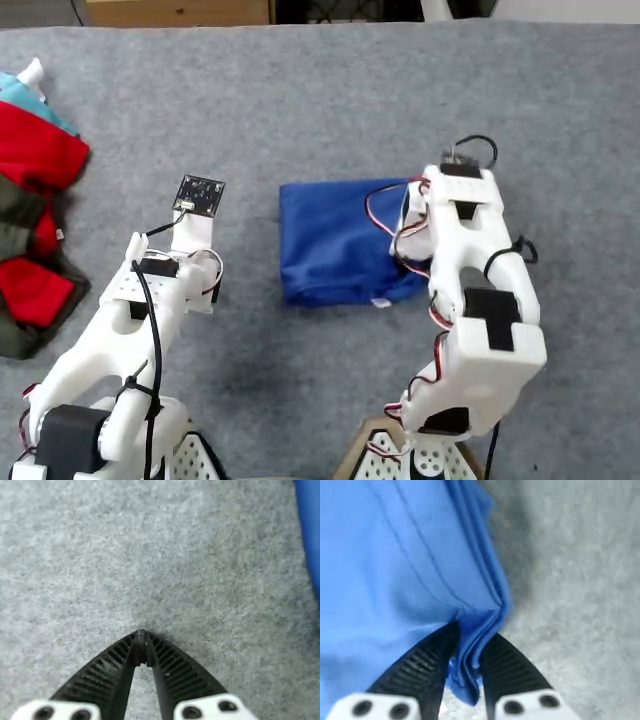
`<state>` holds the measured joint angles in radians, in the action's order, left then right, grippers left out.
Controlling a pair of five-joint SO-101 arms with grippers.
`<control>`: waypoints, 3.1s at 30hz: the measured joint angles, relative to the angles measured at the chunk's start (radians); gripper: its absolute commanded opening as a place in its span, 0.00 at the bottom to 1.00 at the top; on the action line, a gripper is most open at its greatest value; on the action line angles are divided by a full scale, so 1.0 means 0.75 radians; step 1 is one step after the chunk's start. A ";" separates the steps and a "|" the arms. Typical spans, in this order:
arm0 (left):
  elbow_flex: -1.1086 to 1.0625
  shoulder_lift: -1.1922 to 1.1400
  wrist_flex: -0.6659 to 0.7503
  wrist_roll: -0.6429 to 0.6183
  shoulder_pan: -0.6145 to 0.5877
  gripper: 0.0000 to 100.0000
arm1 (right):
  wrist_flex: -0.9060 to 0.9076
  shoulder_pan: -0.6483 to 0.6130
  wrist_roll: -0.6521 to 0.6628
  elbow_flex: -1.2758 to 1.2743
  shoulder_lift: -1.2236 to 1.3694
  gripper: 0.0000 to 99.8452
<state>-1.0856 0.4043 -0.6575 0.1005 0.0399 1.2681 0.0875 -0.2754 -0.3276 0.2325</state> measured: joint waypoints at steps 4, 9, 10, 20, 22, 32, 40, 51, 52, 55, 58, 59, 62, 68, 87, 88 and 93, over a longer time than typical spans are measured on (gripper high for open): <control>0.000 0.000 0.000 0.000 0.000 0.03 | -0.023 -0.014 0.147 0.000 -0.129 0.01; 0.000 0.000 0.000 0.000 0.000 0.03 | -0.023 0.029 0.299 0.100 -0.200 0.01; 0.000 0.000 0.000 0.000 0.000 0.03 | -0.029 0.055 0.329 0.131 -0.200 0.01; 0.000 0.000 0.000 0.000 0.000 0.03 | -0.035 0.315 0.493 0.483 0.002 0.01; 0.000 0.000 0.000 0.000 0.000 0.03 | -0.035 0.354 0.522 0.573 0.063 0.01; 0.000 0.000 0.000 0.000 0.000 0.03 | -0.025 0.536 0.614 1.070 0.403 0.01; 0.000 0.000 0.000 0.000 0.000 0.03 | 0.123 0.577 0.626 1.287 0.587 0.01; 0.000 0.000 0.000 0.000 0.000 0.03 | 0.188 0.638 0.675 1.367 0.606 0.21; 0.000 0.000 0.000 0.000 0.000 0.03 | 0.205 0.638 0.677 1.367 0.606 0.27; 0.000 0.000 0.000 0.000 0.000 0.03 | 0.243 0.640 0.687 1.367 0.606 0.42; 0.000 0.000 0.000 0.000 0.000 0.03 | 0.266 0.640 0.696 1.367 0.606 0.43; 0.000 0.000 0.000 0.000 0.000 0.03 | 0.270 0.640 0.696 1.367 0.606 0.41; 0.000 0.000 0.000 0.000 0.000 0.03 | 0.274 0.640 0.696 1.405 0.606 0.34; 0.108 0.000 -0.229 0.000 -0.135 0.03 | 0.468 0.640 0.696 1.678 0.606 0.03; 1.078 0.000 -1.195 0.037 -1.189 0.29 | 0.644 0.565 0.696 1.221 0.331 0.01; 1.088 0.000 -1.166 0.037 -1.238 0.29 | 0.624 0.546 0.696 1.160 0.293 0.01; 1.097 0.000 -0.890 0.045 -1.393 0.29 | 0.458 0.454 0.579 0.841 0.102 0.01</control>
<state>-0.2631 0.4043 -1.3249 0.1343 -1.0050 1.6118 0.4281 0.1588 0.3030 0.3092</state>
